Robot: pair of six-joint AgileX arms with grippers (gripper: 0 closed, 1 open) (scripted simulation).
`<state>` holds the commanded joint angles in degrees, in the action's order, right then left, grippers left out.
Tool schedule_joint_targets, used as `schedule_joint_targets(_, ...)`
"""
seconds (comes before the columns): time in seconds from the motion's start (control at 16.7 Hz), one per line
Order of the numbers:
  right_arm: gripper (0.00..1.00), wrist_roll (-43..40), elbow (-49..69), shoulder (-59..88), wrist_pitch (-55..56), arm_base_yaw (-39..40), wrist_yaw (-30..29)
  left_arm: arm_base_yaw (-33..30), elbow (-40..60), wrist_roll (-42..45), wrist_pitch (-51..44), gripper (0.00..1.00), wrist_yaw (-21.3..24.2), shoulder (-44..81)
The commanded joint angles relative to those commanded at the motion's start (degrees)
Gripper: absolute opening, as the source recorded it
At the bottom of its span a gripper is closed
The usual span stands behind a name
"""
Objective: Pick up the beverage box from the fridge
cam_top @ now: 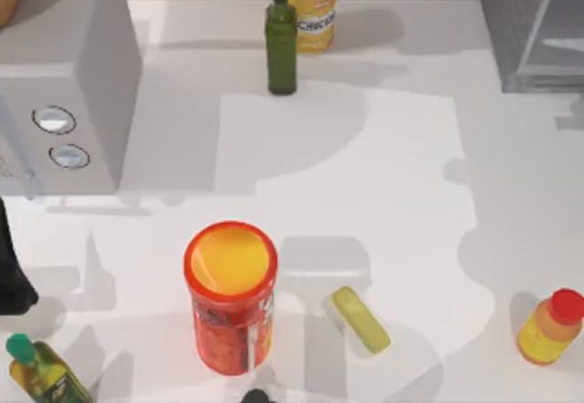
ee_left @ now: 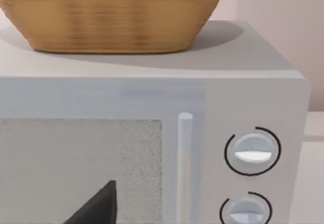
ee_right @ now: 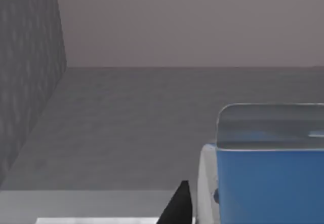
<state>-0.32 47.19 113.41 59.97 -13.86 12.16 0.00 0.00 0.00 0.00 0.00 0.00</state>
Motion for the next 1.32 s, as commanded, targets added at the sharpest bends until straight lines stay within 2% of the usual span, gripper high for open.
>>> schedule_joint_targets(0.24, 0.00, -0.2, -2.1, -5.4, -2.8, 0.8, -0.7, 0.0, 0.0, 0.0, 0.0, 1.00, 0.0, 0.0)
schedule_joint_targets(0.48, 0.00, -0.5, -7.9, -19.6, -10.2, 2.4, -2.4, 0.0, 0.0, 0.0, 0.0, 1.00, 0.0, 0.0)
schedule_joint_targets(1.14, 0.00, 0.2, -35.5, -86.7, -44.7, 9.8, -8.9, 0.0, 0.0, 0.0, 0.0, 1.00, 0.0, 0.0)
schedule_joint_targets(1.32, 0.00, 0.3, -41.6, -101.0, -52.6, 11.8, -10.5, 0.0, 0.0, 0.0, 0.0, 1.00, 0.0, 0.0)
